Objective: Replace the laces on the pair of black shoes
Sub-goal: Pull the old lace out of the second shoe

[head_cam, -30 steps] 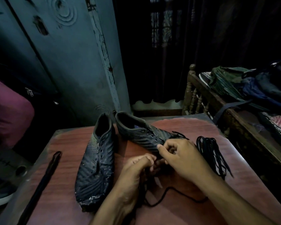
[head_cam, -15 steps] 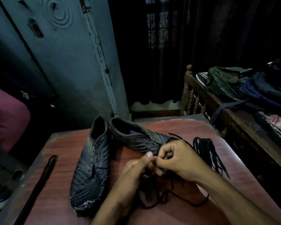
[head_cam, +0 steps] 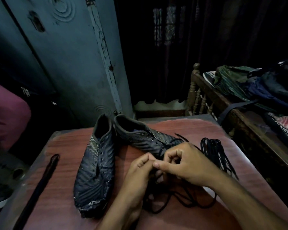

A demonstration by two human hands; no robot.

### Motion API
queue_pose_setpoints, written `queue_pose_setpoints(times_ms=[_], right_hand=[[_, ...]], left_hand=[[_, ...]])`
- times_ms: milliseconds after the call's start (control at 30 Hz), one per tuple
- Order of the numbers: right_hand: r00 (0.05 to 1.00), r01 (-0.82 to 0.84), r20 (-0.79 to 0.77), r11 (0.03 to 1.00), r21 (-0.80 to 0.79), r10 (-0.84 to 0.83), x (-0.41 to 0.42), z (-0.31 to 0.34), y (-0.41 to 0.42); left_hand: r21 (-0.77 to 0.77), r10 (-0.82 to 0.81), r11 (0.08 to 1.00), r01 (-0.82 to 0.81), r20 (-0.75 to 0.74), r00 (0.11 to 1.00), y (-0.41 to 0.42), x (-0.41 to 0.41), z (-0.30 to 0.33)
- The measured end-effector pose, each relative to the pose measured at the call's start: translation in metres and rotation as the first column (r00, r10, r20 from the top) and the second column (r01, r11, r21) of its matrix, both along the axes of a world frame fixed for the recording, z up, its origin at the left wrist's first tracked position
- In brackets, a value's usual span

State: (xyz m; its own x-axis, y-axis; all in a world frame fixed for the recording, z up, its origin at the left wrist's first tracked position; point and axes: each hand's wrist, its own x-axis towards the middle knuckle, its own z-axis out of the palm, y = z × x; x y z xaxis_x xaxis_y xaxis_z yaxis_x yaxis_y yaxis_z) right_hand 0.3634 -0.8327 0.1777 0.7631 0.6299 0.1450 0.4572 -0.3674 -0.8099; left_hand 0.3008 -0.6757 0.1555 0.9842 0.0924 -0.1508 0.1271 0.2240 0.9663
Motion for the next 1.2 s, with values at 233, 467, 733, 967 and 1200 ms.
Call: queue_pose_setpoints(times_ms=[233,467,733,967,1200], right_hand=[[0.929,0.179,0.359,0.955,-0.235,-0.086,-0.007,-0.018,0.009],[0.675,0.525,0.709,0.81,-0.263,-0.207,-0.021,-0.039,0.021],[0.688,0.572,0.609,0.812,-0.121,-0.394,-0.03,-0.048,0.018],[0.768,0.513,0.505,0.85,-0.12,-0.393,-0.041,-0.041,0.018],[0.896,0.292,0.378,0.951,-0.105,-0.234,-0.054,-0.047,0.002]], left_hand=[[-0.078,0.086,0.994,-0.082,0.049,0.995,0.002,-0.004,-0.002],[0.047,-0.163,0.987,0.156,0.22,0.962,0.005,-0.005,-0.003],[0.474,-0.365,0.864,0.172,0.353,0.862,0.014,0.001,-0.012],[0.271,-0.153,0.959,0.083,0.246,0.957,0.011,0.0,-0.015],[0.566,-0.101,0.823,-0.052,0.236,0.966,0.007,0.013,-0.027]])
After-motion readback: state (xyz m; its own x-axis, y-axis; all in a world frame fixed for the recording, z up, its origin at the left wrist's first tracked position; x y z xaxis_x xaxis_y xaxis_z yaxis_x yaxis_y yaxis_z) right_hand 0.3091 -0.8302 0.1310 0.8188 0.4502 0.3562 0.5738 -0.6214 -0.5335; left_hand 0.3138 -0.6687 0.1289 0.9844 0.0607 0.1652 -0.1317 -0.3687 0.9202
